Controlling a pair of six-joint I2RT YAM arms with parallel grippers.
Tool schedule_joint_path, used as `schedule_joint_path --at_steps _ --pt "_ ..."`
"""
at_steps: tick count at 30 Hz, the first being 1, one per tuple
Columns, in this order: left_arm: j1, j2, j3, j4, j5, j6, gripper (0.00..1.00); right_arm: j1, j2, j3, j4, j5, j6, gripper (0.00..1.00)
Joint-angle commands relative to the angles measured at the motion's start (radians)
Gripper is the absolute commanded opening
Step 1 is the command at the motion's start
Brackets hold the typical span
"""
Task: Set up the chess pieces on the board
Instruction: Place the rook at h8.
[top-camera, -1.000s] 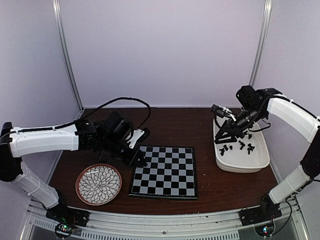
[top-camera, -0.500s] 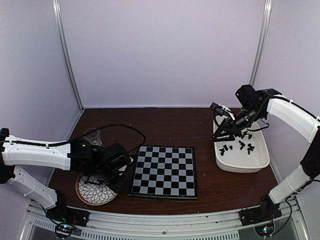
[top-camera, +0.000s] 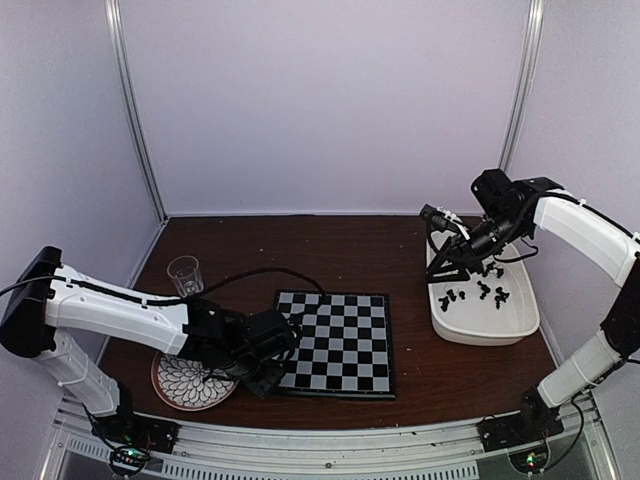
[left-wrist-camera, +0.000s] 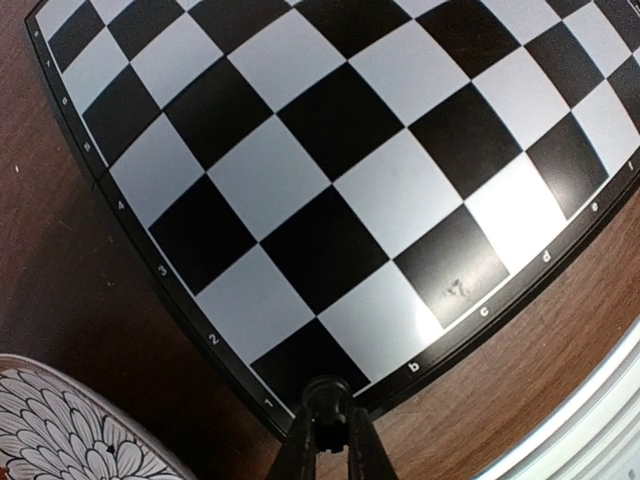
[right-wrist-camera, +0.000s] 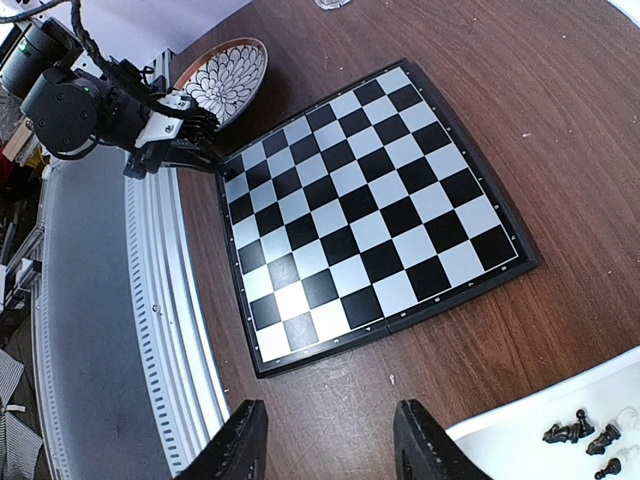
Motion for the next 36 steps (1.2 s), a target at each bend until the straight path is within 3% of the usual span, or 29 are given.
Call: schedule_joint_path --at_steps 1,27,36 --pt "-0.003 0.002 0.024 0.071 -0.044 0.017 0.01 -0.001 -0.028 -0.005 0.017 -0.003 0.01 0.47" --pt "0.028 -0.031 -0.009 0.056 -0.024 -0.035 0.0 -0.001 -0.034 -0.009 0.013 -0.007 0.013 0.46" --pt "0.057 -0.034 -0.025 0.077 0.052 -0.04 0.0 -0.001 -0.034 -0.009 0.013 -0.01 0.016 0.46"
